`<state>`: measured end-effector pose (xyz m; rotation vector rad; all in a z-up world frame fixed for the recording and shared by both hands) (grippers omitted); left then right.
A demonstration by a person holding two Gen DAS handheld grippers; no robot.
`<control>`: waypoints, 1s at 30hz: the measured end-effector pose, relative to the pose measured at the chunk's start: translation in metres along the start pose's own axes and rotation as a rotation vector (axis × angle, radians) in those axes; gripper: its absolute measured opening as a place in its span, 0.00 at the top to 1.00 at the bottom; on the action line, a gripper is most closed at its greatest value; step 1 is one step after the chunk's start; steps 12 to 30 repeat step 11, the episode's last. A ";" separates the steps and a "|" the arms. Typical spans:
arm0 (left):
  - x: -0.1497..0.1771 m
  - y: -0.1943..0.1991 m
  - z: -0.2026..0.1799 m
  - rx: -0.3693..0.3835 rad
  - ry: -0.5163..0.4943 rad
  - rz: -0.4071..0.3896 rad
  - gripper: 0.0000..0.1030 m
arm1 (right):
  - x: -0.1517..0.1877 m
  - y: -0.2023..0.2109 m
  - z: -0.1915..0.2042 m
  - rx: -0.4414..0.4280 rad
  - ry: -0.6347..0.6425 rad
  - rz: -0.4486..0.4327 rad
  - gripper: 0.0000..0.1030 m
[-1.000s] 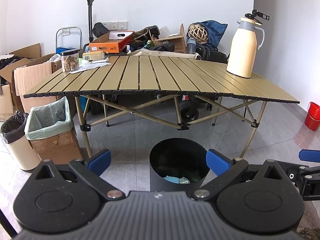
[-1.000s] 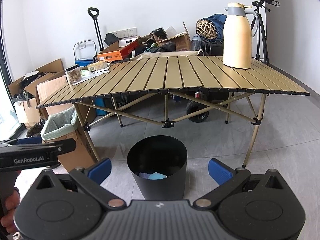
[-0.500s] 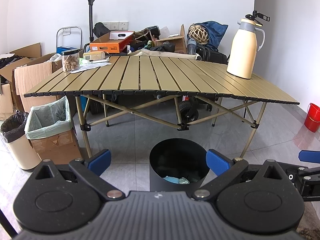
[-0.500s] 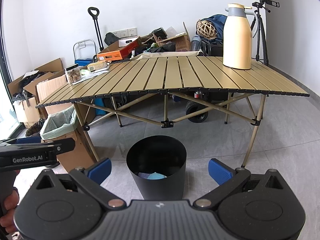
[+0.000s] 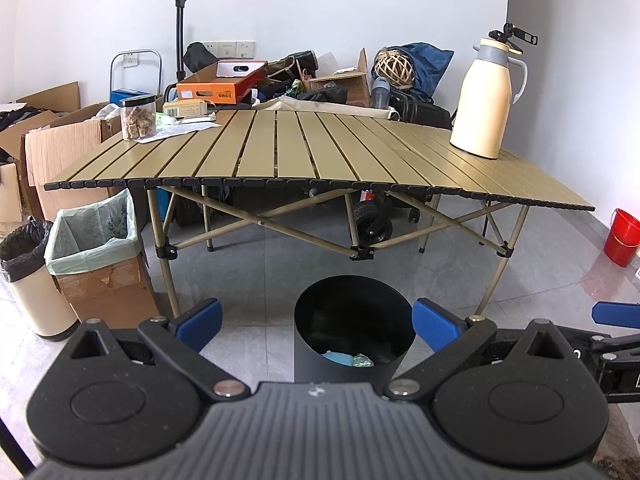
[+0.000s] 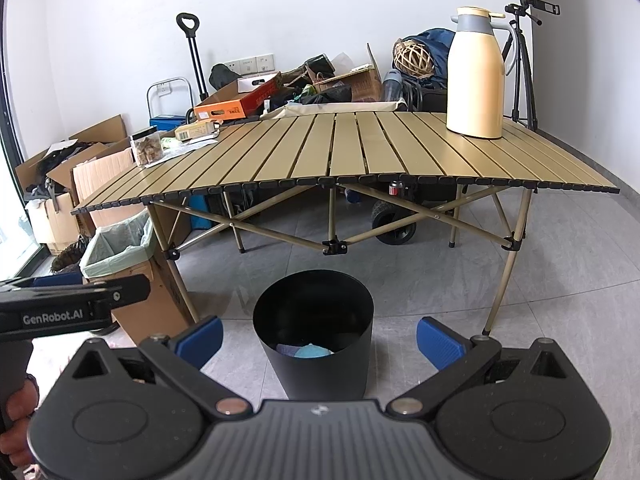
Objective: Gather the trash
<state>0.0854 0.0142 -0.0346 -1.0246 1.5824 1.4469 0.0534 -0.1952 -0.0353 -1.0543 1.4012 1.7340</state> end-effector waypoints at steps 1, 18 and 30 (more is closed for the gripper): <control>0.000 0.000 0.000 0.002 0.002 -0.001 0.00 | 0.000 0.000 0.000 0.000 0.000 0.000 0.00; 0.001 -0.001 -0.002 0.007 -0.008 -0.007 0.00 | 0.004 -0.003 -0.003 0.000 0.001 0.010 0.00; 0.001 -0.001 -0.002 0.007 -0.008 -0.007 0.00 | 0.004 -0.003 -0.003 0.000 0.001 0.010 0.00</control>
Point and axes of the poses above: each gripper's, at about its wrist camera, not at the fingertips, and y roughly against the way its jaws point, z to its left, x to its underside, the point moved 5 cm from there along -y, roughly the way its jaws point, and after that the axes turned 9 degrees about -z, right-handed, at the moved point
